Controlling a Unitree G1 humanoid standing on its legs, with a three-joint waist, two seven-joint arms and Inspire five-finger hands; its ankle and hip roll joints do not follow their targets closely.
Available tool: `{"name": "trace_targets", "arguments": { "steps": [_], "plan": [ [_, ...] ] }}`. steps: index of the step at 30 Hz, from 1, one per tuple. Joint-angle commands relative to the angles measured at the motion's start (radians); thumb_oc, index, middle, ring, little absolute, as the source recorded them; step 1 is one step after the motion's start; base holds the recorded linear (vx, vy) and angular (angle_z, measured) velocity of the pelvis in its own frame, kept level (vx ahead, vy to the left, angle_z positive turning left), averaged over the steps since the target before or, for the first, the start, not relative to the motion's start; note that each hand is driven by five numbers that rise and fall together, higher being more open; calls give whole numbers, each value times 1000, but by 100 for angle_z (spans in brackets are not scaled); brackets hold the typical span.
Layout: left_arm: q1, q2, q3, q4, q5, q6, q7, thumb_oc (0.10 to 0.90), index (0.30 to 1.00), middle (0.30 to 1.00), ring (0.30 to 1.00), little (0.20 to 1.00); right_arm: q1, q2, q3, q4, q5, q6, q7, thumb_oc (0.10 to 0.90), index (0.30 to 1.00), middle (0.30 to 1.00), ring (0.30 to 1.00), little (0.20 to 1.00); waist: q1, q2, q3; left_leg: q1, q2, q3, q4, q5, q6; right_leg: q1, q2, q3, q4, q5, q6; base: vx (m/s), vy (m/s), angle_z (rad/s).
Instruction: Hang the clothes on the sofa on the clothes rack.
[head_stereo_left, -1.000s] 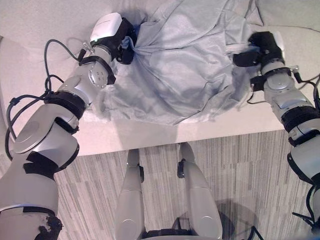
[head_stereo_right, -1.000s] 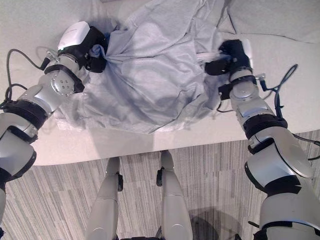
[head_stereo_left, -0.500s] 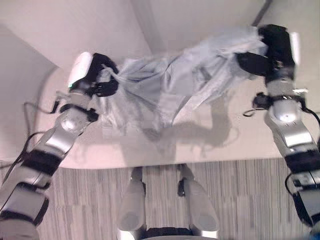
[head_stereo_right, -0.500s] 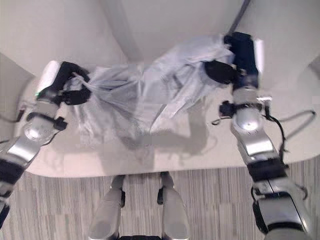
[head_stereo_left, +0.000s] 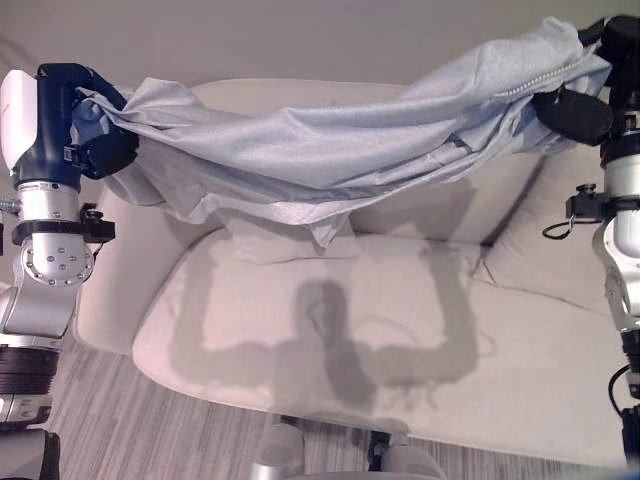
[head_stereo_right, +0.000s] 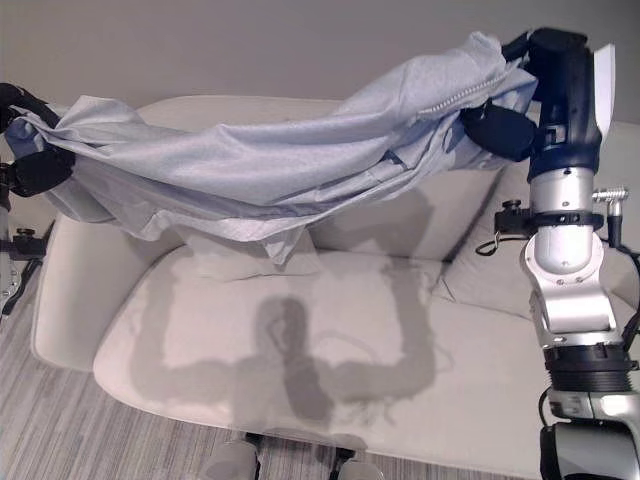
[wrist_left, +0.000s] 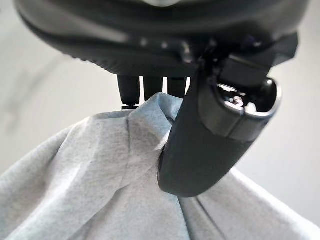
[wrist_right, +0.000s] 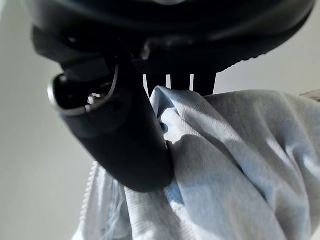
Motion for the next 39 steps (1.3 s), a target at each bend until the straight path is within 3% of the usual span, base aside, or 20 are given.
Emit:
{"name": "trace_targets", "arguments": {
  "steps": [1, 6, 9, 10, 11, 13, 16, 17, 18, 20, 21, 22, 24, 25, 26, 28, 30, 31, 34, 39],
  "plan": [
    [-34, 162, 111, 22, -6, -47, 127, 400, 300, 300, 300, 300, -155, -71, 83, -22, 35, -103, -33, 400, 300, 300, 300, 300, 63, -73, -206, 9, 43, 24, -8, 18, -36, 31, -46, -10, 7, -104, 43, -58, 12, 55],
    [-114, 229, 107, 28, -15, -51, 167, 400, 300, 300, 300, 300, -279, -99, 151, 4, 9, -93, -73, 400, 300, 300, 300, 300, 79, -77, -200, -36, 18, 47, -5, 27, -30, 46, -85, -92, 6, -87, 61, -79, 94, 82],
    [-176, 315, 85, 52, 28, -36, 202, 400, 300, 300, 300, 300, -346, -103, 213, 29, -10, -89, -93, 400, 300, 300, 300, 300, 91, -94, -184, -29, 64, 105, 48, -5, -22, 40, -128, -106, 12, -63, 73, -140, 280, 45],
    [-221, 350, 59, 59, 33, -39, 211, 400, 300, 300, 300, 300, -381, -103, 247, 39, -20, -82, -104, 400, 300, 300, 300, 300, 84, -107, -183, -8, 139, 141, 73, -4, -16, 26, -164, -111, 26, -54, 85, -93, 260, 27],
    [-233, 351, 49, 64, 32, -40, 213, 400, 300, 300, 300, 300, -386, -103, 250, 44, -20, -83, -105, 400, 300, 300, 300, 300, 87, -108, -181, -9, 137, 143, 70, 1, -14, 22, -166, -109, 27, -51, 85, -107, 584, 41],
    [-318, 402, -30, 108, 15, -41, 217, 400, 300, 300, 300, 300, -413, -112, 294, 85, -17, -76, -114, 400, 300, 300, 300, 300, 60, -106, -205, 23, 253, 174, 70, 99, -37, 12, -225, -114, 52, -42, 115, -42, 537, 38],
    [-412, 415, -138, 145, -7, -48, 207, 400, 300, 300, 300, 300, -422, -122, 306, 128, -10, -74, -121, 400, 300, 300, 300, 300, 52, -95, -218, 22, 279, 151, 54, 143, -65, 13, -275, -117, 71, -24, 141, -45, 583, 60],
    [-478, 433, -207, 189, -20, -44, 202, 400, 300, 300, 300, 300, -431, -108, 308, 156, -7, -65, -121, 400, 300, 300, 300, 300, 67, -84, -236, 39, 239, 72, 47, 49, -79, 11, -315, -107, 66, 16, 176, -56, 663, 35],
    [-495, 432, -224, 194, -21, -45, 203, 400, 300, 300, 300, 300, -430, -110, 306, 158, -7, -66, -121, 400, 300, 300, 300, 300, 68, -89, -237, 33, 233, 69, 51, 50, -77, 10, -319, -109, 61, 24, 178, -43, 642, 9],
    [-543, 415, -254, 176, -31, -49, 180, 400, 300, 300, 300, 300, -410, -112, 298, 183, -21, -52, -115, 400, 300, 300, 300, 300, 55, -82, -244, 72, 195, 93, 14, -107, -78, -24, -388, -132, 12, 199, 216, -212, 679, -4],
    [-575, 407, -272, 194, -16, -33, 193, 400, 300, 300, 300, 300, -427, -117, 312, 195, -77, -24, -131, 400, 300, 300, 300, 300, 74, -91, -229, 60, 130, 133, 18, -147, -36, -91, -429, -110, 5, 268, 216, -319, 632, -6],
    [-581, 407, -275, 197, -15, -33, 193, 400, 300, 300, 300, 300, -431, -118, 314, 197, -77, -24, -132, 400, 300, 300, 300, 300, 78, -98, -230, 53, 120, 137, 19, -142, -32, -102, -439, -102, 5, 275, 216, -348, 599, -15],
    [-597, 407, -293, 157, 15, -42, 186, 400, 300, 300, 300, 300, -414, -120, 266, 185, -68, -11, -136, 400, 300, 300, 300, 300, 76, -103, -209, 30, 47, 145, 14, -135, 6, -81, -415, -68, 11, 229, 216, -260, 615, -11],
    [-635, 387, -325, 165, 3, -45, 186, 400, 300, 300, 300, 300, -418, -123, 268, 199, -66, -24, -158, 400, 300, 300, 300, 300, 77, -102, -209, 11, -34, 121, -3, -104, 57, -56, -353, 9, 175, 123, 177, -224, 560, 24],
    [-641, 386, -331, 167, 3, -45, 186, 400, 300, 300, 300, 300, -418, -124, 267, 200, -66, -25, -158, 400, 300, 300, 300, 300, 78, -103, -209, 9, -35, 121, -3, -103, 57, -62, -354, 10, 182, 119, 177, -197, 592, 36],
    [-671, 353, -355, 173, -28, -30, 162, 400, 300, 300, 300, 300, -458, -157, 309, 225, -60, -8, -139, 400, 300, 300, 300, 300, 78, -101, -215, 1, -110, 80, -8, -88, 105, -78, -176, 73, 396, -70, 110, -146, 475, 59],
    [-653, 350, -331, 169, -33, -22, 158, 400, 300, 300, 300, 300, -468, -160, 317, 229, -60, -7, -136, 400, 300, 300, 300, 300, 81, -110, -212, -1, -133, 68, -8, -78, 110, -91, -143, 80, 434, -94, 101, -78, 265, 38],
    [-606, 333, -285, 161, -34, -10, 150, 400, 300, 300, 300, 300, -461, -160, 314, 228, -57, 0, -126, 400, 300, 300, 300, 300, 77, -135, -208, 13, -177, 61, -8, -74, 117, -91, -43, 113, 390, -181, 60, -23, 161, 1],
    [-536, 315, -228, 173, -18, -17, 139, 400, 300, 300, 300, 300, -471, -143, 320, 239, -38, -14, -124, 400, 300, 300, 300, 300, 90, -160, -213, 7, -207, 82, -4, -89, 108, 6, -10, 120, 129, -146, 43, -52, 125, -8],
    [-469, 283, -175, 144, -26, -24, 137, 400, 300, 300, 300, 300, -463, -156, 324, 233, -33, -10, -117, 400, 300, 300, 300, 300, 87, -155, -182, -60, -196, 139, 101, -104, 87, 38, -38, 110, 20, -87, 69, -103, 168, -11]
  ]
}}
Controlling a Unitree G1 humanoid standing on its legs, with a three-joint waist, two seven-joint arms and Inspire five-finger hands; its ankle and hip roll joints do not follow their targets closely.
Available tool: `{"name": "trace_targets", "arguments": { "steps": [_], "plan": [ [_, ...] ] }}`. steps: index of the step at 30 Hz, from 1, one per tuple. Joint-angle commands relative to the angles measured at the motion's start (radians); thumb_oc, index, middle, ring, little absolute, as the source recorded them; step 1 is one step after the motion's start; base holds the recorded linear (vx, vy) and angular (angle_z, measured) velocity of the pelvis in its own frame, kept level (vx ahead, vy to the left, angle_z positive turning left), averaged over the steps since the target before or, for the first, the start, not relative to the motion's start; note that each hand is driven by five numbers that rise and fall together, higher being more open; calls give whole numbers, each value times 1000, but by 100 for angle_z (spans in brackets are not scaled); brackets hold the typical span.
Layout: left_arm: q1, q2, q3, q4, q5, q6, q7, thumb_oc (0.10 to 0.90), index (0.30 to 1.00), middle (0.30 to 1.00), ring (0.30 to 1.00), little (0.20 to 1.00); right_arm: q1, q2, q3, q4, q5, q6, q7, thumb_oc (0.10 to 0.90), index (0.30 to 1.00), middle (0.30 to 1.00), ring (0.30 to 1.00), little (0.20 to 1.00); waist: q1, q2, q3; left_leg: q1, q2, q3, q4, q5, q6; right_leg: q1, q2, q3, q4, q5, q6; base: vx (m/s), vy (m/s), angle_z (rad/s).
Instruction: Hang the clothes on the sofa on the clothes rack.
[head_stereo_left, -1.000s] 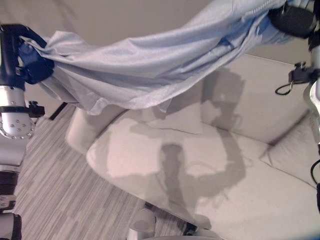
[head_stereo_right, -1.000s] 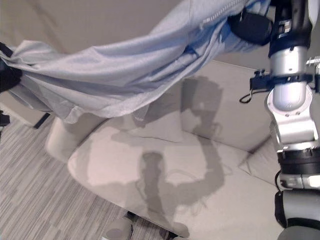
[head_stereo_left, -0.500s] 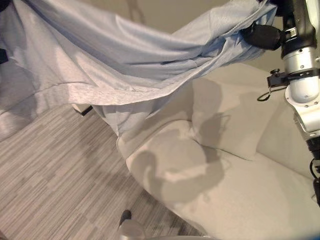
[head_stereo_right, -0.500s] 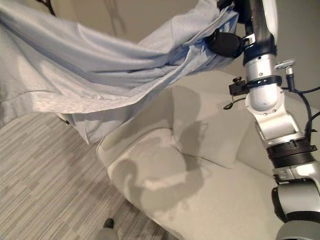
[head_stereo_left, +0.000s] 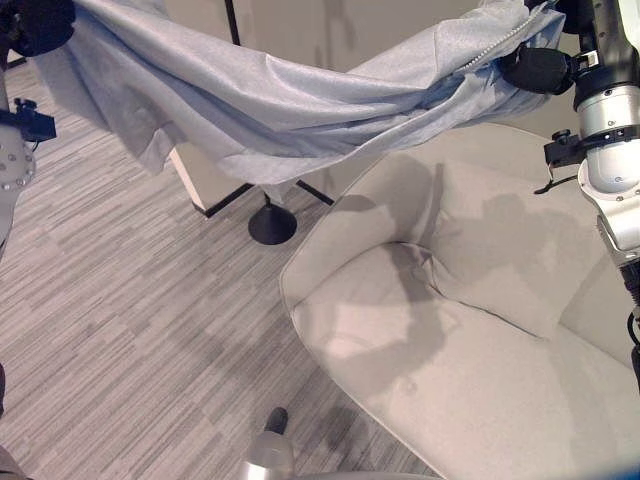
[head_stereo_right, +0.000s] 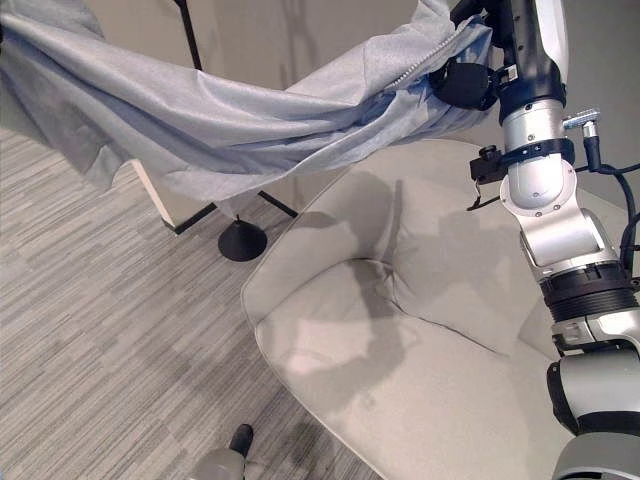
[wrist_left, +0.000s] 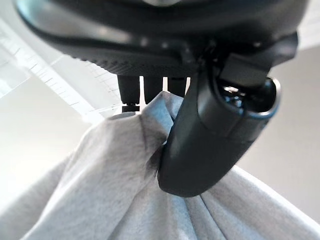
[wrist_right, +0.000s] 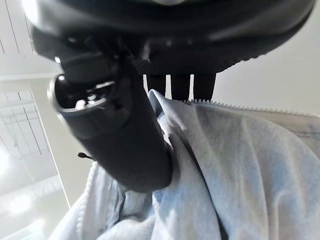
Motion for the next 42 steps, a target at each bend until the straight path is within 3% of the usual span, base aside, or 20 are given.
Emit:
{"name": "trace_targets", "arguments": {
  "steps": [1, 3, 4, 5, 7, 9, 11, 15, 18, 20, 21, 22, 23, 24, 25, 29, 33, 37, 39, 42],
  "plan": [
    [-65, 17, 98, -32, -19, -39, 37, 400, 300, 300, 300, 300, -84, -90, -54, -34, 39, -50, -41, 400, 300, 300, 300, 300, -5, -20, -86, -48, -88, 38, 14, -77, 57, -43, 85, -19, -66, 95, -37, -139, 328, -3],
    [-77, 18, 89, -35, -17, -40, 37, 400, 300, 300, 300, 300, -79, -95, -56, -30, 43, -52, -42, 400, 300, 300, 300, 300, -6, -26, -85, -55, -62, 40, 9, -73, 53, -50, 74, -17, -66, 98, -35, -86, 277, -7],
    [-87, 17, 74, -43, -18, -44, 32, 400, 300, 300, 300, 300, -63, -101, -63, -28, 49, -58, -40, 400, 300, 300, 300, 300, -16, -43, -81, -65, 24, 28, 4, -59, 45, -62, 40, -13, -66, 99, -29, -39, 208, -7],
    [-91, 18, 70, -42, -18, -44, 32, 400, 300, 300, 300, 300, -60, -100, -66, -28, 50, -58, -40, 400, 300, 300, 300, 300, -15, -43, -82, -64, 26, 27, 1, -58, 43, -62, 42, -14, -66, 98, -30, -49, 442, 1],
    [-112, 20, 44, -32, -24, -51, 37, 400, 300, 300, 300, 300, -34, -109, -77, -35, 51, -64, -47, 400, 300, 300, 300, 300, -34, -56, -83, -55, 176, 20, -54, -6, 23, -74, -12, -14, -66, 97, -12, 17, 413, 6],
    [-127, 19, 22, -28, -30, -54, 37, 400, 300, 300, 300, 300, -14, -121, -90, -38, 50, -63, -48, 400, 300, 300, 300, 300, -43, -55, -85, -66, 219, 23, -81, 27, 13, -65, -25, -7, -66, 87, -7, 64, 359, 13],
    [-182, 29, -34, -7, -43, -58, 45, 400, 300, 300, 300, 300, 16, -138, -111, -56, 49, -67, -58, 400, 300, 300, 300, 300, -54, -35, -104, -111, 266, -44, -91, 46, -30, -44, -64, 16, -66, 76, 15, 188, 760, 19],
    [-253, 14, -106, 11, -66, -68, 42, 400, 300, 300, 300, 300, 22, -125, -120, -39, 63, -74, -53, 400, 300, 300, 300, 300, -56, 8, -130, -93, 239, -146, -85, 38, -73, -30, -142, 37, -66, 118, 51, 161, 682, -3],
    [-259, 10, -120, -1, -73, -60, 33, 400, 300, 300, 300, 300, 81, -72, -167, -56, 37, -41, -48, 400, 300, 300, 300, 300, -54, -20, -129, -53, 117, -97, -52, -55, -34, -72, -299, 7, -66, 415, 94, 67, 846, 5],
    [-268, 19, -127, -12, -60, -49, 29, 400, 300, 300, 300, 300, 89, -55, -183, -69, 40, -40, -52, 400, 300, 300, 300, 300, -46, -18, -129, -34, 92, -63, -59, -67, -9, -90, -311, -20, -48, 428, 80, 47, 511, -27],
    [-297, 4, -158, -7, -46, -45, 19, 400, 300, 300, 300, 300, 100, -50, -191, -73, 50, -42, -53, 400, 300, 300, 300, 300, -62, 4, -121, -5, 50, -43, -88, -60, 18, -112, -234, 6, 38, 343, 33, 33, 607, -46],
    [-301, 3, -161, -6, -46, -45, 19, 400, 300, 300, 300, 300, 101, -51, -194, -74, 50, -42, -53, 400, 300, 300, 300, 300, -62, 4, -120, -7, 50, -44, -89, -55, 17, -118, -234, 8, 47, 341, 31, 46, 615, -29],
    [-329, -5, -184, 0, -40, -48, 11, 400, 300, 300, 300, 300, 79, -63, -183, -64, 59, -48, -54, 400, 300, 300, 300, 300, -64, 12, -118, -2, 29, -34, -91, -56, 29, -118, -184, 0, 75, 282, 19, 52, 475, 30],
    [-349, -15, -201, 1, -37, -40, 5, 400, 300, 300, 300, 300, 47, -70, -163, -60, 67, -46, -50, 400, 300, 300, 300, 300, -72, 17, -116, 15, 4, -25, -91, -66, 46, -122, -77, -28, 101, 154, -17, 82, 538, 46],
    [-344, -20, -193, -6, -38, -36, 0, 400, 300, 300, 300, 300, 37, -68, -158, -64, 73, -48, -43, 400, 300, 300, 300, 300, -72, 15, -109, 26, -8, -21, -91, -71, 51, -129, -27, -35, 110, 108, -24, 105, 427, 44],
    [-275, -47, -123, -21, -40, -30, -13, 400, 300, 300, 300, 300, 34, -86, -156, -55, 80, -50, -31, 400, 300, 300, 300, 300, -88, -8, -93, 65, -71, -18, -91, -69, 63, -165, 121, 22, 75, 90, -50, 104, 189, 4],
    [-221, -65, -76, -38, -29, -31, -20, 400, 300, 300, 300, 300, 24, -97, -157, -42, 91, -53, -21, 400, 300, 300, 300, 300, -84, -29, -91, 85, -105, -8, -60, -101, 69, -116, 134, 6, -14, 111, -69, 152, 115, 13],
    [-172, -90, -25, -81, -40, -50, -28, 400, 300, 300, 300, 300, -4, -117, -132, -51, 101, -53, -23, 400, 300, 300, 300, 300, -83, -31, -50, -37, -122, 43, 251, -156, 34, -69, 96, 20, -51, 110, -76, 117, 131, -2],
    [-155, -94, -7, -90, -41, -53, -33, 400, 300, 300, 300, 300, 2, -122, -136, -60, 100, -51, -20, 400, 300, 300, 300, 300, -84, -24, -48, -70, -101, 58, 306, -160, 31, -57, 91, 18, -63, 110, -74, 113, 169, -2],
    [-181, -76, -37, -78, -58, -57, -27, 400, 300, 300, 300, 300, 7, -137, -123, -58, 94, -48, -16, 400, 300, 300, 300, 300, -81, -24, -63, -68, 37, 83, 178, -137, 35, -51, 32, 16, -66, 77, -37, 179, 243, 2]
  ]
}}
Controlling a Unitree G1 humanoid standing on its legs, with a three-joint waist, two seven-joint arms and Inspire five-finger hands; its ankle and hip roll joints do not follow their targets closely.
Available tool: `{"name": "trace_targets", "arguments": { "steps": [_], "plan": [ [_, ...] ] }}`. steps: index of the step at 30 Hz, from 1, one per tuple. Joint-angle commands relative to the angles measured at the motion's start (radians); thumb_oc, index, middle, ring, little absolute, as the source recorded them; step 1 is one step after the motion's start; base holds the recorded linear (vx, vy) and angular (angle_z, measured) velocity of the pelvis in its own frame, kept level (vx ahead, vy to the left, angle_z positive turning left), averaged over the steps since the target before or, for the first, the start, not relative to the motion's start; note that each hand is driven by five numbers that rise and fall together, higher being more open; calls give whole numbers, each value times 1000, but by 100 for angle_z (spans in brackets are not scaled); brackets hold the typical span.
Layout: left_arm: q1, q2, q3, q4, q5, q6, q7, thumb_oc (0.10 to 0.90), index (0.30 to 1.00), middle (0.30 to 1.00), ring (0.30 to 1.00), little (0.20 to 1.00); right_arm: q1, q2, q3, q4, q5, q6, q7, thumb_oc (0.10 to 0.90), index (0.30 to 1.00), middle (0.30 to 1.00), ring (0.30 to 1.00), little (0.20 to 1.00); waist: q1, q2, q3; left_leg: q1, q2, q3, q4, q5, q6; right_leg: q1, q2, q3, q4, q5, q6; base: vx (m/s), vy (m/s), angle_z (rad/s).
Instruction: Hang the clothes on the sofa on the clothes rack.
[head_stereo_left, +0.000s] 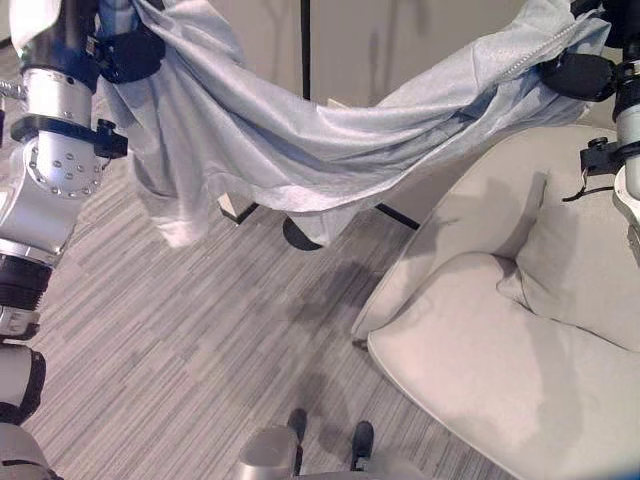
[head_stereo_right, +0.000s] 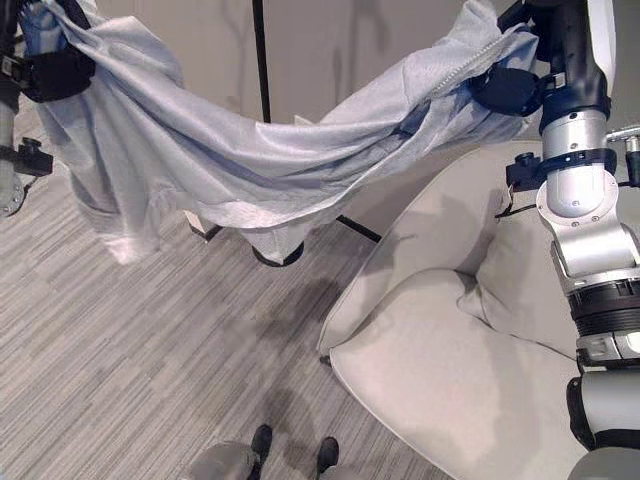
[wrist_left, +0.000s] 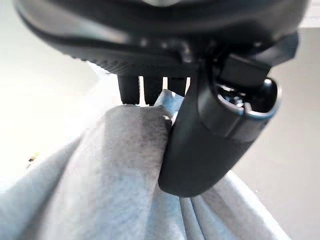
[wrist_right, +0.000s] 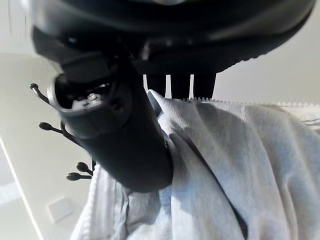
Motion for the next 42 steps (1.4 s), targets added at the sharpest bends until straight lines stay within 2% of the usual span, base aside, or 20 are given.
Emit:
{"name": "trace_targets", "arguments": {
  "steps": [1, 2, 3, 6, 8, 9, 10, 12, 13, 14, 15, 16, 18, 19, 20, 22, 24, 34, 38, 42],
  "plan": [
    [-84, 27, 92, -23, -19, -53, 66, 400, 300, 300, 300, 300, -86, -80, -16, -51, 37, -69, -44, 400, 300, 300, 300, 300, 5, 9, -167, 22, 174, 19, -154, 27, -23, -20, -7, -50, 3, -41, 89, 236, 457, -16],
    [-103, 36, 76, -10, -28, -48, 79, 400, 300, 300, 300, 300, -82, -90, -14, -51, 39, -73, -49, 400, 300, 300, 300, 300, 2, 10, -166, -10, 266, 1, -257, 109, -40, -15, -42, -43, 3, -48, 109, 210, 388, -20],
    [-118, 41, 63, -2, -33, -48, 84, 400, 300, 300, 300, 300, -83, -101, -19, -49, 41, -73, -55, 400, 300, 300, 300, 300, 1, 11, -169, -25, 294, -2, -332, 139, -54, -10, -56, -40, 3, -55, 115, 218, 384, -18],
    [-151, 44, 23, 21, -46, -58, 92, 400, 300, 300, 300, 300, -58, -110, -39, -47, 48, -83, -68, 400, 300, 300, 300, 300, -1, 16, -180, -92, 329, -31, -418, 164, -81, 19, -90, -37, 3, -79, 134, 300, 438, 0],
    [-162, 47, 1, 32, -62, -56, 89, 400, 300, 300, 300, 300, -39, -83, -47, -45, 32, -73, -71, 400, 300, 300, 300, 300, 22, 58, -218, -100, 325, -100, -407, 176, -117, 70, -168, -28, 3, -65, 165, 435, 717, -9],
    [-162, 47, 0, 33, -62, -56, 89, 400, 300, 300, 300, 300, -39, -83, -47, -45, 32, -73, -71, 400, 300, 300, 300, 300, 23, 57, -220, -97, 327, -98, -410, 171, -119, 71, -168, -27, 3, -70, 165, 342, 753, -44],
    [-177, 35, -11, 13, -55, -62, 83, 400, 300, 300, 300, 300, -14, -62, -64, -60, 13, -61, -58, 400, 300, 300, 300, 300, 7, 72, -227, -88, 287, -100, -328, 154, -123, 75, -250, -50, 3, 21, 192, 286, 660, -66],
    [-167, 42, -8, -7, -42, -60, 89, 400, 300, 300, 300, 300, 26, -13, -115, -97, 18, -64, -71, 400, 300, 300, 300, 300, 10, 44, -223, -86, 213, -70, -273, 107, -88, 16, -330, -35, 30, 222, 185, 270, 751, -71],
    [-181, 47, -5, -22, -32, -54, 96, 400, 300, 300, 300, 300, 27, -2, -128, -99, 14, -65, -82, 400, 300, 300, 300, 300, -2, 52, -213, -52, 186, -40, -286, 92, -51, -41, -305, -10, 114, 240, 144, 197, 704, -50],
    [-195, 45, -19, -32, -28, -52, 84, 400, 300, 300, 300, 300, 34, -7, -130, -113, 20, -65, -73, 400, 300, 300, 300, 300, -12, 61, -212, -29, 166, -31, -309, 98, -31, -72, -248, 24, 151, 185, 121, 125, 527, -32],
    [-196, 45, -20, -31, -28, -52, 84, 400, 300, 300, 300, 300, 35, -7, -131, -113, 20, -65, -73, 400, 300, 300, 300, 300, -11, 61, -212, -29, 167, -30, -310, 99, -32, -75, -248, 26, 154, 184, 120, 147, 423, 4],
    [-206, 43, -26, -22, -32, -49, 76, 400, 300, 300, 300, 300, 10, -8, -112, -119, 29, -70, -65, 400, 300, 300, 300, 300, -18, 71, -213, 14, 149, -18, -349, 100, -10, -92, -152, 17, 174, 96, 101, 162, 325, 7],
    [-205, 41, -16, -29, -37, -46, 69, 400, 300, 300, 300, 300, -20, -8, -91, -124, 43, -72, -57, 400, 300, 300, 300, 300, -18, 71, -204, 53, 129, 3, -372, 103, 3, -123, -43, -36, 175, 1, 82, 130, 281, -8],
    [-198, 42, -9, -31, -37, -45, 69, 400, 300, 300, 300, 300, -27, -8, -83, -120, 44, -73, -56, 400, 300, 300, 300, 300, -19, 75, -202, 60, 134, 4, -378, 101, 0, -121, -39, -36, 180, -6, 79, 95, 141, -22],
    [-170, 42, 26, -40, -46, -41, 66, 400, 300, 300, 300, 300, -43, -2, -75, -113, 57, -79, -48, 400, 300, 300, 300, 300, -12, 57, -191, 91, 104, 23, -387, 96, 4, -151, 48, -82, 142, -32, 81, 94, 62, -23],
    [-130, 39, 69, -59, -40, -36, 64, 400, 300, 300, 300, 300, -65, -5, -56, -103, 60, -81, -50, 400, 300, 300, 300, 300, -15, 55, -180, 119, 94, 32, -392, 88, 4, -153, 83, -82, 101, -27, 73, 160, 67, -29],
    [-80, 14, 120, -80, -32, -43, 56, 400, 300, 300, 300, 300, -63, 4, -68, -90, 54, -82, -47, 400, 300, 300, 300, 300, -11, 32, -184, 141, 69, 33, -374, 64, 5, -101, 96, -48, 10, 5, 65, 234, 13, -8],
    [-6, -44, 157, -166, -53, -64, 28, 400, 300, 300, 300, 300, 55, 6, -160, -143, 64, -89, -36, 400, 300, 300, 300, 300, -36, 30, -212, 201, 85, 32, -356, 22, 2, -46, 94, -62, 3, 3, 63, 137, -53, 17],
    [89, -56, 273, -275, -47, -95, 18, 400, 300, 300, 300, 300, 204, 41, -329, -269, 87, -153, -18, 400, 300, 300, 300, 300, -48, 21, -180, 125, 87, 30, -138, 4, -8, -16, 87, -47, 3, -14, 43, 32, -51, -11],
    [179, -58, 386, -358, -88, -137, 17, 400, 300, 300, 300, 300, 304, 86, -471, -367, 100, -202, -25, 400, 300, 300, 300, 300, -38, 27, -181, 49, 48, -44, -183, 13, 4, -19, 85, -17, 3, -26, 49, 69, 62, -40]
  ]
}}
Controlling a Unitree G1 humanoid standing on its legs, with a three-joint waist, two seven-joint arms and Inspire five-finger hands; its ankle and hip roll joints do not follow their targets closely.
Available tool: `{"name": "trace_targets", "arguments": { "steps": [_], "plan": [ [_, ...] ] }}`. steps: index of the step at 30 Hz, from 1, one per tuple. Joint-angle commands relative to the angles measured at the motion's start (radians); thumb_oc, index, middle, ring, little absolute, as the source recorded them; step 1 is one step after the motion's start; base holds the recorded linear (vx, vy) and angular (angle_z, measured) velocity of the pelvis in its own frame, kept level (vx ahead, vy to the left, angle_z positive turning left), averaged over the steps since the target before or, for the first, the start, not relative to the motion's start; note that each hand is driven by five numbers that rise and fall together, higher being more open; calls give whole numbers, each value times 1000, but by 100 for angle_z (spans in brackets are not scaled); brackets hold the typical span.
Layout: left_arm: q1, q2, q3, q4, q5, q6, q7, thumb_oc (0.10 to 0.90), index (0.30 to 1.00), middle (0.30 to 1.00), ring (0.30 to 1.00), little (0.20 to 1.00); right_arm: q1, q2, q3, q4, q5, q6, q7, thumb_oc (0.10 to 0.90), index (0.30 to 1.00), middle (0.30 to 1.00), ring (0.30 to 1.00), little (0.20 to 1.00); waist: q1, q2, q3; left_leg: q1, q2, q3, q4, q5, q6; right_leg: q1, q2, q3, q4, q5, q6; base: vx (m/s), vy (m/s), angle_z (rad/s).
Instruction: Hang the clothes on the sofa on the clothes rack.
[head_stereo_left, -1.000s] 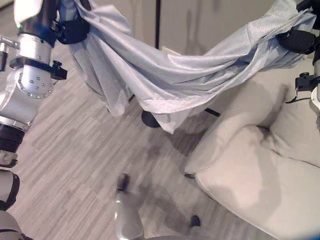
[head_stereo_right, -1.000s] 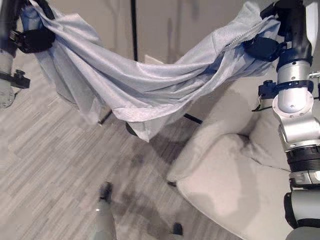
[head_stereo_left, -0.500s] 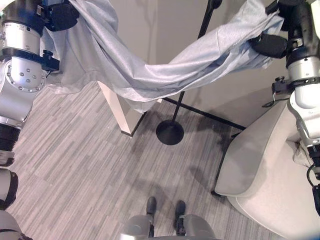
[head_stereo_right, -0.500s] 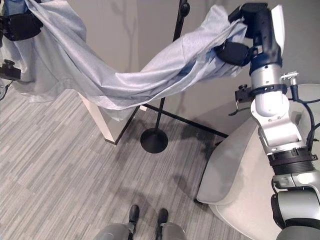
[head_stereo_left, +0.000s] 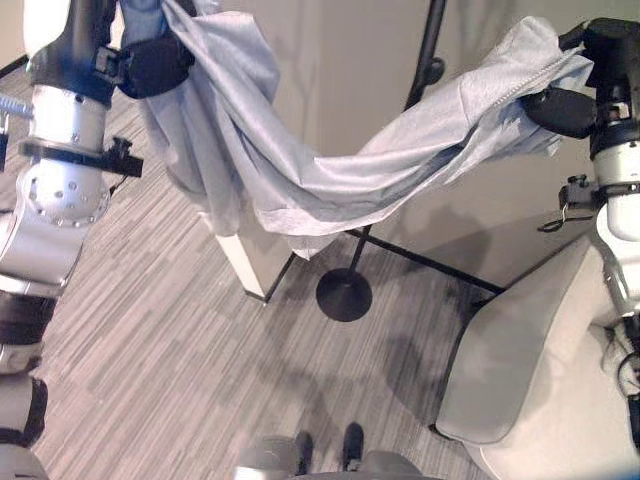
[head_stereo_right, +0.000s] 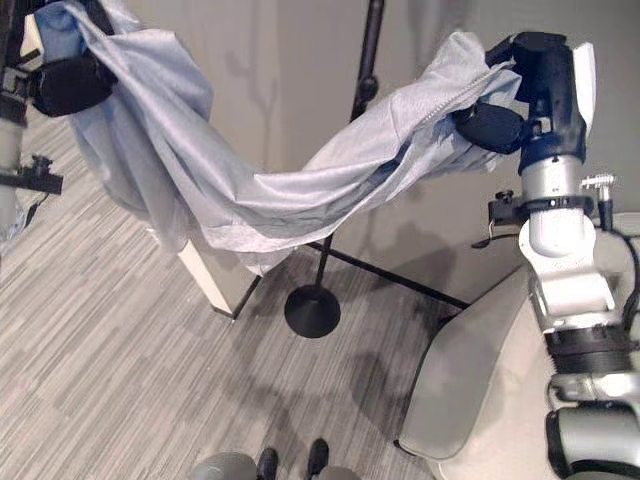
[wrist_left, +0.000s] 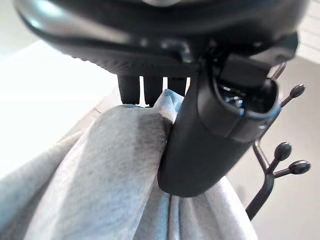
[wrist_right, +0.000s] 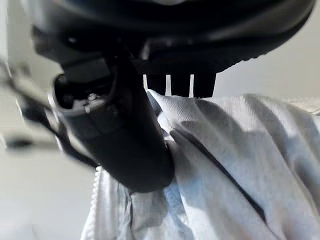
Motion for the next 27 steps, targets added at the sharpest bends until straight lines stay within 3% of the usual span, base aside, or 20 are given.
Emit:
{"name": "trace_targets", "arguments": {
  "steps": [1, 3, 4, 6, 10, 12, 16, 18, 19, 21, 22, 23, 24, 27],
  "plan": [
    [-66, -6, 144, -14, -110, -111, 71, 400, 300, 300, 300, 300, -67, -117, -104, -41, 80, -187, -62, 400, 300, 300, 300, 300, -10, 68, -168, -7, 84, -86, -178, 31, -49, -1, 72, -49, 2, -19, 94, 63, 90, -26],
    [-68, -2, 157, -8, -125, -121, 83, 400, 300, 300, 300, 300, -78, -114, -110, -30, 108, -206, -69, 400, 300, 300, 300, 300, -12, 71, -166, -21, 75, -94, -223, 62, -53, -6, 74, -43, 2, -17, 96, 35, 74, -48],
    [-69, -4, 171, -5, -150, -136, 95, 400, 300, 300, 300, 300, -77, -105, -142, -24, 112, -230, -101, 400, 300, 300, 300, 300, -20, 77, -163, -41, 74, -67, -244, 67, -57, 3, 75, -45, 2, -34, 99, 58, 143, -79],
    [-101, -14, 179, 13, -253, -180, 112, 400, 300, 300, 300, 300, -134, -110, -145, 13, 195, -250, -109, 400, 300, 300, 300, 300, -17, 107, -196, 19, 97, -53, -313, 116, -59, 5, 88, -32, 2, -31, 107, 89, 187, -72],
    [-165, 0, 146, 84, -417, -241, 95, 400, 300, 300, 300, 300, -217, -162, -113, 87, 279, -282, -123, 400, 300, 300, 300, 300, -24, 118, -236, 82, 101, -31, -345, 106, -59, 20, 64, -36, 2, -37, 116, 108, 118, -30],
    [-262, 40, 93, 131, -540, -281, 82, 400, 300, 300, 300, 300, -323, -226, -53, 169, 328, -285, -144, 400, 300, 300, 300, 300, -23, 123, -260, 113, 101, -6, -346, 90, -50, 31, 45, -31, 2, -34, 129, 105, 119, -23],
    [-434, 86, -37, 231, -635, -302, 82, 400, 300, 300, 300, 300, -493, -291, 80, 317, 399, -273, -153, 400, 300, 300, 300, 300, -11, 125, -273, 137, 103, 26, -346, 74, -42, 38, 33, -10, 2, -27, 143, 75, 70, -15],
    [-594, 133, -161, 365, -674, -295, 95, 400, 300, 300, 300, 300, -651, -353, 230, 470, 424, -221, -164, 400, 300, 300, 300, 300, -5, 124, -288, 150, 101, 43, -346, 67, -42, 47, 26, -5, 2, -23, 150, 65, 42, -9],
    [-617, 134, -178, 380, -678, -298, 94, 400, 300, 300, 300, 300, -674, -356, 247, 484, 428, -221, -162, 400, 300, 300, 300, 300, -5, 124, -285, 149, 101, 43, -346, 66, -41, 46, 26, -5, 2, -23, 150, 99, 26, -7],
    [-738, 150, -297, 505, -690, -263, 96, 400, 300, 300, 300, 300, -792, -391, 398, 610, 375, -146, -167, 400, 300, 300, 300, 300, -2, 120, -292, 160, 102, 43, -346, 56, -41, 53, 21, -4, 2, -28, 154, 78, 6, -9],
    [-795, 149, -361, 563, -692, -245, 79, 400, 300, 300, 300, 300, -848, -392, 479, 680, 340, -98, -150, 400, 300, 300, 300, 300, -4, 121, -291, 161, 102, 43, -346, 56, -41, 54, 20, -4, 2, -28, 155, 45, 1, -16],
    [-864, 159, -462, 643, -624, -184, 63, 400, 300, 300, 300, 300, -925, -377, 600, 783, 285, -36, -118, 400, 300, 300, 300, 300, -6, 122, -288, 162, 102, 44, -346, 58, -40, 53, 19, -4, 2, -25, 157, 29, -2, -15],
    [-876, 159, -472, 650, -623, -183, 64, 400, 300, 300, 300, 300, -941, -374, 612, 792, 287, -35, -116, 400, 300, 300, 300, 300, -7, 122, -286, 162, 102, 44, -346, 58, -40, 53, 19, -4, 2, -26, 157, 28, -4, -12],
    [-946, 107, -617, 742, -475, -108, 39, 400, 300, 300, 300, 300, -1017, -307, 744, 925, 209, 19, -77, 400, 300, 300, 300, 300, -16, 125, -274, 157, 103, 43, -346, 63, -36, 45, 21, -6, 2, -18, 155, 2, -1, -1]
  ]
}}
